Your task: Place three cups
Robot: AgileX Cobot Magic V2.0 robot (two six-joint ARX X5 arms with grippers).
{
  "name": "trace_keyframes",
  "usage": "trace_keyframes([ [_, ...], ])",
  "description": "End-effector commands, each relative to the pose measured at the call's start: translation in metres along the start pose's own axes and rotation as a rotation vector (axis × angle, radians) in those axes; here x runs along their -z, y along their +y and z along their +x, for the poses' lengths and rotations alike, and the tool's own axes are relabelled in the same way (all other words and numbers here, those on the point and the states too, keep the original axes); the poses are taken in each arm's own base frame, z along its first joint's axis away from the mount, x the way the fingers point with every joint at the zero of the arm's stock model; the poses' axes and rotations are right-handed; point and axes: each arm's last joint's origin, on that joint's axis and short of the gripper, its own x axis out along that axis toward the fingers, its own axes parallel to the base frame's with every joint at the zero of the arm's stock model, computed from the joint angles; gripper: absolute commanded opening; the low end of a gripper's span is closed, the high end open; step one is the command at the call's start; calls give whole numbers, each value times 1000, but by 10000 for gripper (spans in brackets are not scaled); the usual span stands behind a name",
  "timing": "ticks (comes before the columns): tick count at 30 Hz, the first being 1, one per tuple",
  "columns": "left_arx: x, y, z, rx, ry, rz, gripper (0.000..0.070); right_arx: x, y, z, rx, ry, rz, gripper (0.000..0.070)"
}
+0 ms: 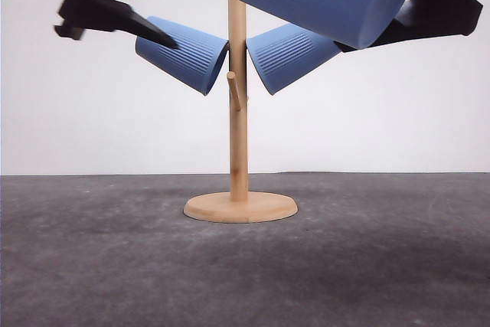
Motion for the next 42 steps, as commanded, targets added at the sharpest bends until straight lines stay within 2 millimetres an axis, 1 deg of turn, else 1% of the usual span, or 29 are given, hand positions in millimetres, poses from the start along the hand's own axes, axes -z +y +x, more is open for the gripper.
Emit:
trace_keyframes([
  [1, -4, -7, -16, 3, -52, 55, 479, -2, 0, 1, -3, -2, 101, 375],
  [6, -2, -5, -46, -19, -154, 59, 479, -1, 0, 1, -12, 8, 339, 375],
  [11, 8, -6, -66, -41, -199, 81, 479, 5, -1, 2, -57, 40, 529, 375],
  [15, 15, -9, -75, -50, -214, 98, 479, 23, -14, 5, -46, 61, 619, 375],
  [19, 20, -12, -79, -54, -219, 112, 478, 46, -31, 8, -98, 39, 763, 375],
  [22, 21, -13, -80, -53, -223, 117, 478, 56, -42, 8, -158, -15, 868, 375],
  [24, 21, -13, -80, -53, -222, 116, 478, 57, -46, 7, -181, -41, 933, 375],
  [32, 20, -13, -80, -55, -224, 126, 478, 38, -49, 5, -245, -140, 1155, 375],
  [37, 20, -13, -80, -55, -228, 141, 478, 18, -52, 5, -349, -223, 1269, 375],
  [40, 20, -13, -80, -56, -229, 149, 477, 5, -51, 9, -416, -288, 1327, 375],
  [42, 20, -13, -80, -57, -228, 153, 477, 1, -51, 16, -428, -313, 1358, 375],
])
